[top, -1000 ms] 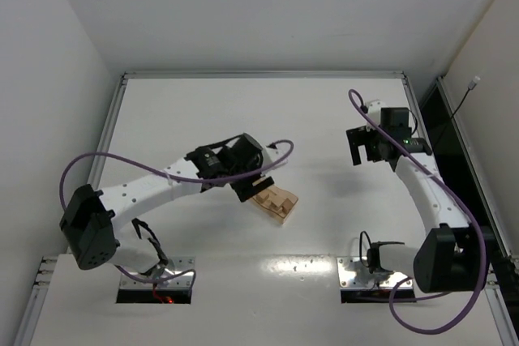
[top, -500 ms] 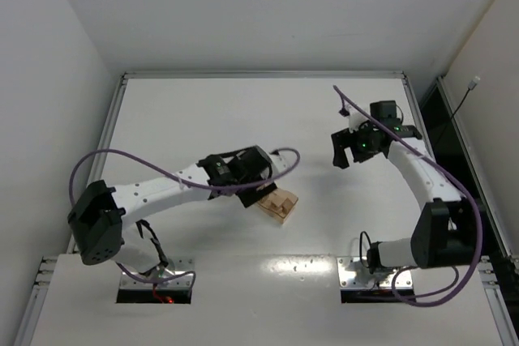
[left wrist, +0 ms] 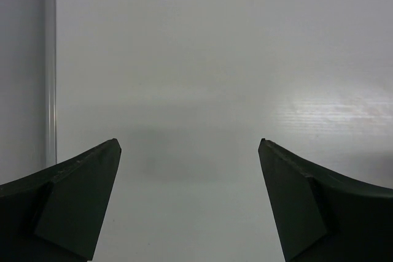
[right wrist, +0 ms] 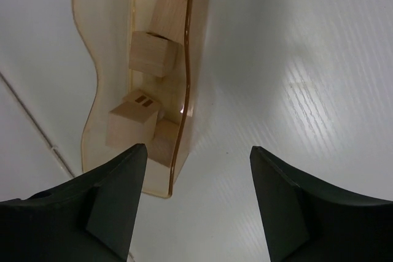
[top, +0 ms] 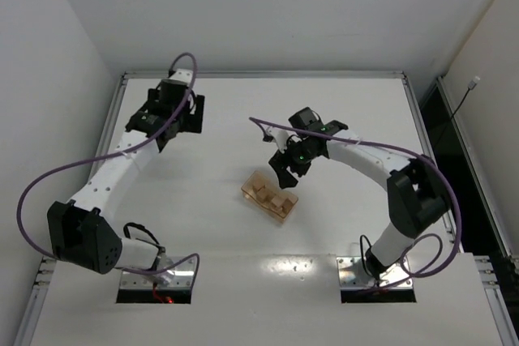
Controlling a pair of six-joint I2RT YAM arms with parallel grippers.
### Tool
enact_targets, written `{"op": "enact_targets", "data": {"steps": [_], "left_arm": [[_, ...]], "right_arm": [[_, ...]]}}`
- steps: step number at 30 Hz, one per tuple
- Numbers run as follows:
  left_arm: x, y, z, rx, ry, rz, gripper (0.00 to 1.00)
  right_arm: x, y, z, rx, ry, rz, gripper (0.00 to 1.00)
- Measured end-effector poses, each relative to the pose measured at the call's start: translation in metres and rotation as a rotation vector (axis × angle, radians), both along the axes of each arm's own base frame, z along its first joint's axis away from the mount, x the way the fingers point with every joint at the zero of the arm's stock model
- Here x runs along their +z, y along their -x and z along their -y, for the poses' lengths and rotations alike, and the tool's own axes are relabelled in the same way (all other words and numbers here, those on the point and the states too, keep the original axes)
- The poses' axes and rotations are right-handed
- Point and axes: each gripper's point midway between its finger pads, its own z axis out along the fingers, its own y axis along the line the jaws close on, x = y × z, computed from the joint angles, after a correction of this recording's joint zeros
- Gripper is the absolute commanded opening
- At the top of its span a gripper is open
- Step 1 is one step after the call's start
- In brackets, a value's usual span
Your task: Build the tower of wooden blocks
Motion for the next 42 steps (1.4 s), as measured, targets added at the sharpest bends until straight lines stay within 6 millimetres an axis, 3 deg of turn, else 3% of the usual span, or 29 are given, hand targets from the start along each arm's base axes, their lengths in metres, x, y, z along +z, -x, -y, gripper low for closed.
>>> {"op": "enact_targets", "data": {"steps": [5, 9, 15, 21, 28, 35, 42], "left_arm": [[0.001, -0.004, -0.055, 0.144, 0.055, -0.003, 0.94], [-0.002, -0.002, -0.074, 0.188, 0.094, -0.016, 0.94], [-0.001, -0.008, -0.078, 0.18, 0.135, -0.019, 0.94], [-0.016, -0.013, -0.083, 0.187, 0.158, -0.064, 0.94], [-0.022, -0.014, -0.079, 0.171, 0.177, -0.083, 0.94], [-0.022, -0.014, -0.079, 0.172, 0.179, -0.084, 0.94], [-0.022, -0.014, -0.079, 0.173, 0.179, -0.084, 0.94]], "right_arm": [[-0.028, -0.002, -0.002, -0.006, 0.063, -0.006, 0.51], [-0.042, -0.001, 0.005, -0.019, 0.103, -0.004, 0.42], [-0.05, -0.001, 0.007, -0.022, 0.12, -0.014, 0.38], [-0.05, -0.001, 0.006, -0.022, 0.117, -0.015, 0.36], [-0.036, 0.0, -0.001, -0.03, 0.057, -0.026, 0.35], [-0.015, 0.01, -0.01, 0.007, -0.014, -0.059, 0.35], [-0.022, 0.028, -0.011, 0.08, 0.027, -0.087, 0.33]]}}
